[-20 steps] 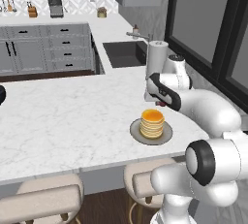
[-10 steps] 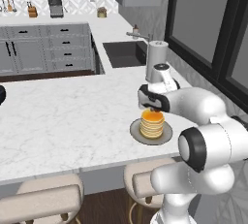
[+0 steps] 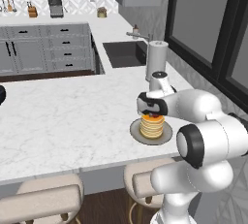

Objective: Take the strawberry from the fridge and place it on top of the pancake, located on the dining counter.

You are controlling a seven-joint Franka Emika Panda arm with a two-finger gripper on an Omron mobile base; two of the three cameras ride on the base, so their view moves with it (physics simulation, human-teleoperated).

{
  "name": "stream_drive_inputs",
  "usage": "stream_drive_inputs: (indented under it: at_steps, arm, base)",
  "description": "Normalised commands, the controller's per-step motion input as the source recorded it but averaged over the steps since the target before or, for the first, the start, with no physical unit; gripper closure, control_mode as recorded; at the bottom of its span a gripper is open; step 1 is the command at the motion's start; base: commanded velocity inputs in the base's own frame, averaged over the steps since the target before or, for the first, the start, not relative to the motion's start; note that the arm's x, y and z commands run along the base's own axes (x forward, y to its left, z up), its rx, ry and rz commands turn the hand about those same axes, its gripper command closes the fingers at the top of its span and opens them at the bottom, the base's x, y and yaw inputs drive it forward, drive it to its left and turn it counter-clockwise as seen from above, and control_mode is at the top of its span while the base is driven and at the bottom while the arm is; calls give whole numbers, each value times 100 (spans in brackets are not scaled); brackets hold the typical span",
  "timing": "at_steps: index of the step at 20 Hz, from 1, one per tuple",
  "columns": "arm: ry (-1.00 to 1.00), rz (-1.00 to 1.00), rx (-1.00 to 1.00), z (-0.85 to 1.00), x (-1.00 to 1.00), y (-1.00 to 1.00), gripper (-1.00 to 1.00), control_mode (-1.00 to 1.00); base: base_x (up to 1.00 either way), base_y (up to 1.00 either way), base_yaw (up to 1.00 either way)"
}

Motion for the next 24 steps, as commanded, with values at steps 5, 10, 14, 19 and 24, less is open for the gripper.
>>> stream_drive_inputs:
  at_steps: [5,10,14,19,24]
  arm:
    - [0,0,0,-21,0,0,100,-100]
    - [0,0,0,-22,0,0,-100,-100]
    - [0,0,0,-11,0,0,-100,-100]
    - [0,0,0,0,0,0,-100,-100]
    - [-1,0,-2,8,0,0,-100,-100]
  base:
    - [0,0,0]
    - [0,0,0]
    - [0,0,0]
    - [0,0,0]
    - [0,0,0]
